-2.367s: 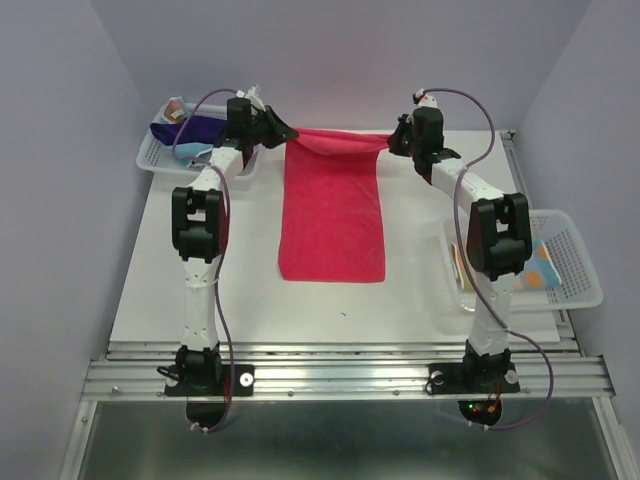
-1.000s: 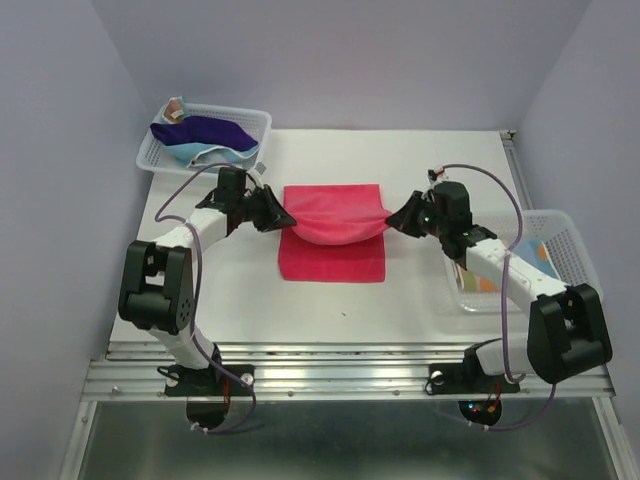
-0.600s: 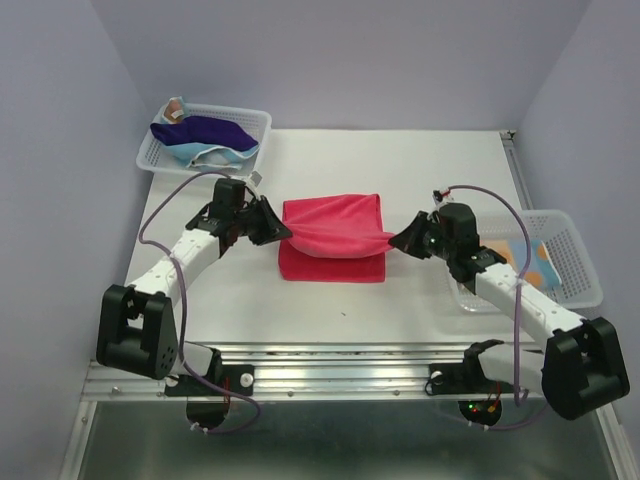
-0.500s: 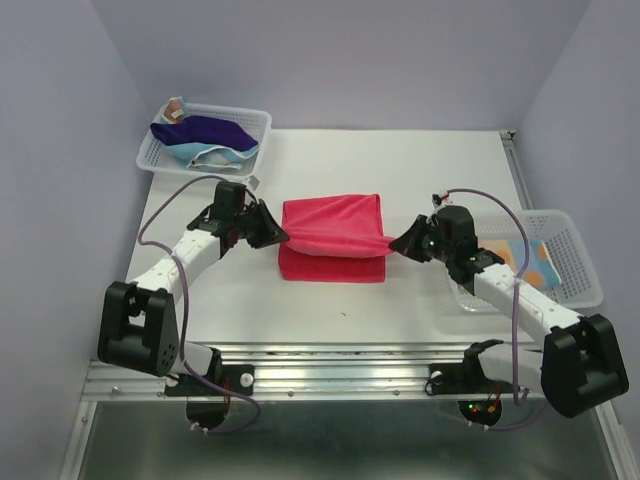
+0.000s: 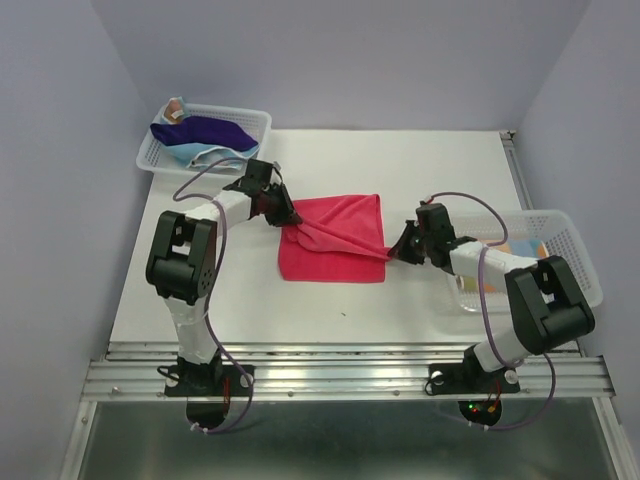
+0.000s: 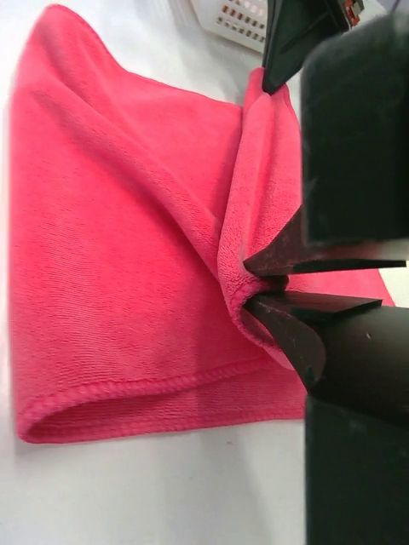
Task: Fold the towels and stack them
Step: Fold the towel
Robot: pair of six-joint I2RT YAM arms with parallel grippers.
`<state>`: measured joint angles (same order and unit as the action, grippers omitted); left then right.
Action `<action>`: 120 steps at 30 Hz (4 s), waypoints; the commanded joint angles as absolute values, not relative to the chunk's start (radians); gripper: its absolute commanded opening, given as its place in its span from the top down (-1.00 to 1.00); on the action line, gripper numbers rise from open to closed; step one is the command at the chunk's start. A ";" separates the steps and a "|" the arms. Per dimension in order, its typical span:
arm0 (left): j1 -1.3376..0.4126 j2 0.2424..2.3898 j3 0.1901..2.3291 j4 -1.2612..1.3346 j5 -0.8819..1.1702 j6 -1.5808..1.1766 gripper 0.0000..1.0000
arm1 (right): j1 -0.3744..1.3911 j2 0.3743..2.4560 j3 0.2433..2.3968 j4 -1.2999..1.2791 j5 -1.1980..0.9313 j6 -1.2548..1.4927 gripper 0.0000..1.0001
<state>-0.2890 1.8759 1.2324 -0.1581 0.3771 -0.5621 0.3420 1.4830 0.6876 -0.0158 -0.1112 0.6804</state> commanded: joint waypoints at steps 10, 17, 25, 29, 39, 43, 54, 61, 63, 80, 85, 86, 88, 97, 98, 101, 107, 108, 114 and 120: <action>-0.291 1.892 1.324 -0.127 0.362 -0.459 -0.28 | 0.347 1.615 0.876 0.017 0.045 0.649 0.99; -0.336 1.684 1.027 -0.034 0.279 -0.525 -0.42 | 0.347 1.588 0.848 0.017 0.041 0.638 0.99; -0.393 1.606 0.890 0.075 0.287 -0.589 -0.42 | 0.347 1.585 0.836 0.020 0.018 0.635 0.99; -0.411 1.612 0.887 0.089 0.244 -0.597 -0.42 | 0.347 1.583 0.834 0.021 0.006 0.634 0.99; -0.419 1.709 0.934 0.081 0.241 -0.586 -0.28 | 0.347 1.574 0.828 0.021 0.005 0.632 0.99; -0.440 1.697 0.925 0.092 0.227 -0.583 -0.28 | 0.348 1.574 0.830 0.023 0.005 0.630 0.99; -0.443 1.704 0.940 0.089 0.222 -0.574 0.46 | 0.347 1.560 0.828 0.014 0.005 0.630 0.99; -0.443 1.678 0.954 0.031 0.178 -0.561 0.46 | 0.348 1.555 0.824 0.011 0.005 0.626 0.99; -0.442 1.675 0.966 0.006 0.140 -0.560 0.44 | 0.347 1.552 0.822 0.009 0.006 0.626 0.99; -0.446 1.690 1.019 -0.021 0.169 -0.546 0.43 | 0.347 1.551 0.825 0.005 -0.021 0.617 0.99; -0.448 1.649 1.003 -0.032 0.208 -0.554 0.87 | 0.347 1.545 0.830 0.002 -0.023 0.614 0.99; -0.448 1.641 0.999 -0.037 0.237 -0.555 0.98 | 0.347 1.540 0.830 0.003 -0.025 0.612 0.99; -0.448 1.615 0.989 -0.072 0.242 -0.563 1.00 | 0.347 1.528 0.827 -0.026 -0.040 0.607 0.99; -0.448 1.453 0.897 -0.205 0.242 -0.597 1.00 | 0.356 1.402 0.741 -0.034 -0.143 0.641 0.99; -0.448 1.441 0.888 -0.213 0.244 -0.600 1.00 | 0.360 1.387 0.732 -0.046 -0.141 0.646 0.99; -0.448 1.388 0.848 -0.232 0.245 -0.609 1.00 | 0.373 1.327 0.706 -0.069 -0.147 0.655 0.99; -0.448 1.315 0.763 -0.239 0.297 -0.623 1.00 | 0.428 1.240 0.664 -0.141 -0.199 0.663 0.99; -0.448 1.307 0.750 -0.238 0.304 -0.623 1.00 | 0.445 1.214 0.658 -0.155 -0.202 0.667 0.99; -0.448 1.220 0.716 -0.253 0.318 -0.652 1.00 | 0.460 1.146 0.649 -0.201 -0.171 0.672 0.99; -0.434 1.270 0.882 -0.215 0.226 -0.654 1.00 | 0.460 1.196 0.814 -0.157 -0.006 0.649 0.99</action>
